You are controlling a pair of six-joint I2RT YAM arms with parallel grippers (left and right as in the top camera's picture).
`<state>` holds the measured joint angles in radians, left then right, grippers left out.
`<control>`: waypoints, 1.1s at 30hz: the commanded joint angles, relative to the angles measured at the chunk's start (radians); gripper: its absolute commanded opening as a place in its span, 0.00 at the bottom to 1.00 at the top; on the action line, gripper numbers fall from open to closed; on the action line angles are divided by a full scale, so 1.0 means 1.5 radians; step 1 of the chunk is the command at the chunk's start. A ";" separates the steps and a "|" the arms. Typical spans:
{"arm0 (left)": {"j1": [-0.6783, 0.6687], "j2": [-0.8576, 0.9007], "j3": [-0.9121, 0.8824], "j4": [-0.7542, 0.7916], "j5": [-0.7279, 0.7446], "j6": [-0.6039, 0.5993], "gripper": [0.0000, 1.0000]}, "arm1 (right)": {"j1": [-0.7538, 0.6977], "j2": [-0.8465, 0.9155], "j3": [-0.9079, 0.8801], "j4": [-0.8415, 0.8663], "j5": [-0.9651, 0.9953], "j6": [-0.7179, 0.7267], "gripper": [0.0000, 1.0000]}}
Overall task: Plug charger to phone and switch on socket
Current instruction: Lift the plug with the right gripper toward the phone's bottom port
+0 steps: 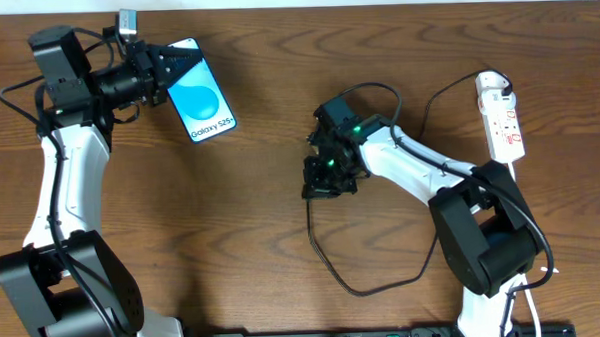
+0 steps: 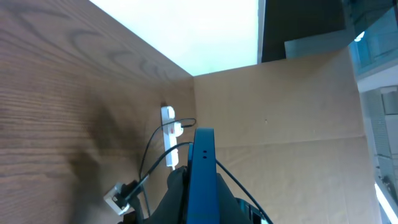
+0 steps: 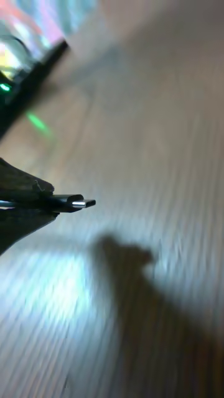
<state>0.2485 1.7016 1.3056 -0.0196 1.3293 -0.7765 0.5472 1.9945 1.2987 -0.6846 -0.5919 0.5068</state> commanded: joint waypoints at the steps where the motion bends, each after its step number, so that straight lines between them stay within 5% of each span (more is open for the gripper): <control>1: 0.015 -0.020 0.015 0.003 0.014 0.011 0.08 | -0.008 -0.002 -0.002 0.015 -0.135 -0.096 0.01; 16: 0.022 -0.020 0.015 0.032 0.019 0.011 0.08 | -0.007 -0.002 -0.002 0.112 -0.412 -0.289 0.01; 33: 0.021 -0.020 0.015 0.167 0.069 -0.075 0.07 | -0.006 -0.002 -0.002 0.296 -0.581 -0.341 0.01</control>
<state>0.2794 1.7016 1.3056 0.2214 1.3937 -0.8623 0.5388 1.9945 1.2964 -0.2588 -1.3884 0.0563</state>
